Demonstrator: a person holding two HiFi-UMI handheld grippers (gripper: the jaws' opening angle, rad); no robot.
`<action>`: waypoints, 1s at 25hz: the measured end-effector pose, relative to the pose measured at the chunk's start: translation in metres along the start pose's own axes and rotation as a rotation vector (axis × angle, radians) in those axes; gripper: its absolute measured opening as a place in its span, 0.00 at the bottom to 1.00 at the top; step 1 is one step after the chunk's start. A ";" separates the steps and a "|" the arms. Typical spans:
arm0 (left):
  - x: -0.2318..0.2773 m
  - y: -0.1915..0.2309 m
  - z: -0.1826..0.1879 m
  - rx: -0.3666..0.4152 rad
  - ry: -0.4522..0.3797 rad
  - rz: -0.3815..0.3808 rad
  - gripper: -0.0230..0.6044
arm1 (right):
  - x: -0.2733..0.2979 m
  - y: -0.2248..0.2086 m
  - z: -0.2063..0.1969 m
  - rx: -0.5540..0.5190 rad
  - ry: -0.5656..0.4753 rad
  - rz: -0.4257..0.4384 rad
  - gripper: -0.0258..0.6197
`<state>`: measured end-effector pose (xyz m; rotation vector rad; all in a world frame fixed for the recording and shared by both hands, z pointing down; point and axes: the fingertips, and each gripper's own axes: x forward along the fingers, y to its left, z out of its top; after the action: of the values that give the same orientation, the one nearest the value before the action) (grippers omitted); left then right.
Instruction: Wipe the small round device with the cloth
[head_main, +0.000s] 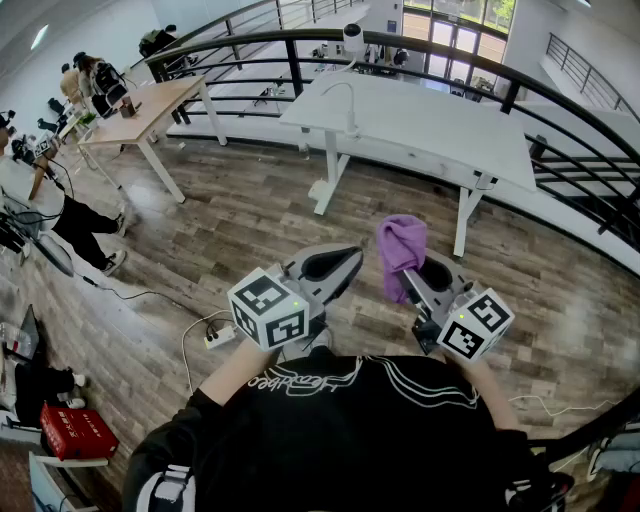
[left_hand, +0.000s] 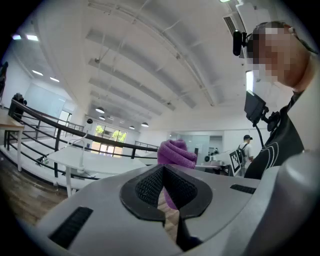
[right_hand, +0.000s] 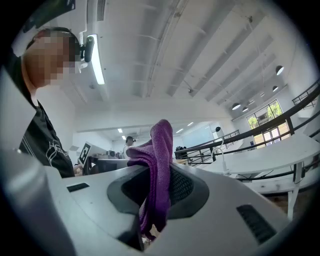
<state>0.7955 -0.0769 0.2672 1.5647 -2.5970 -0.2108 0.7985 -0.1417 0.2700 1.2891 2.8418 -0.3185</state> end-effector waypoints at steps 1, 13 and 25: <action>0.000 -0.005 0.000 0.001 0.000 -0.001 0.05 | -0.005 0.002 0.001 -0.001 -0.002 -0.001 0.14; 0.010 -0.029 -0.002 0.006 -0.002 -0.002 0.05 | -0.030 0.004 0.006 -0.003 -0.014 0.007 0.14; 0.018 -0.003 -0.008 0.000 0.014 0.044 0.05 | -0.012 -0.022 -0.008 0.064 -0.021 0.038 0.14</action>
<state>0.7905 -0.0949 0.2751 1.5020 -2.6169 -0.1957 0.7907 -0.1639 0.2825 1.3404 2.8076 -0.4238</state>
